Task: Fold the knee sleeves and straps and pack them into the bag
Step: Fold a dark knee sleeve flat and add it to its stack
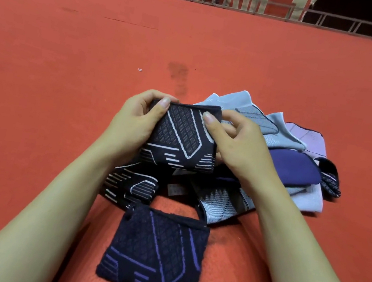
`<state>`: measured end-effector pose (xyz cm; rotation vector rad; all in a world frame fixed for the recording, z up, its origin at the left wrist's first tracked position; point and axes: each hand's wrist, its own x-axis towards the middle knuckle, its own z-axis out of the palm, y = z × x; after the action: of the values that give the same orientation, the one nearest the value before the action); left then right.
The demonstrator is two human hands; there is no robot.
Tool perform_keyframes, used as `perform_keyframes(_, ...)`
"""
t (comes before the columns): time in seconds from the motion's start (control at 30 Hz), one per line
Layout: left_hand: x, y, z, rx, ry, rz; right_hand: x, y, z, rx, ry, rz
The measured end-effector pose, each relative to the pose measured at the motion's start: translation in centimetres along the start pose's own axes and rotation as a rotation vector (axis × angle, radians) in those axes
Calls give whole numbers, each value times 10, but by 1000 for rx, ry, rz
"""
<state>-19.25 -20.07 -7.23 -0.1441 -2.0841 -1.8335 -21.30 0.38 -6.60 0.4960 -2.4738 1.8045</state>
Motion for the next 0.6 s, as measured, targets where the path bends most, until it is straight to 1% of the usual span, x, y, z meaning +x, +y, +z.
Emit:
perform_keyframes(0.13,3,-6,-12,34,39,-89,-6,3,17,25,-158,67)
perform_keyframes(0.2,6,-7,-19,41,61,-142,-9,4,26,-9,-212,48)
perform_keyframes(0.27,7,-6,-25,79,66,-187,-12,-1,30,10,-259,37)
perform_keyframes(0.33,8,-6,-30,161,69,-208,-16,-8,34,76,-313,97)
perform_keyframes(0.4,9,-6,-37,314,42,-158,-20,-12,39,110,-385,196)
perform_keyframes(0.43,9,-5,-40,408,11,-107,-21,-13,43,64,-417,208)
perform_keyframes(0.5,10,-5,-48,572,-56,-17,-23,-12,50,-126,-457,149)
perform_keyframes(0.6,10,-8,-56,715,-115,2,-29,-12,56,-357,-458,58)
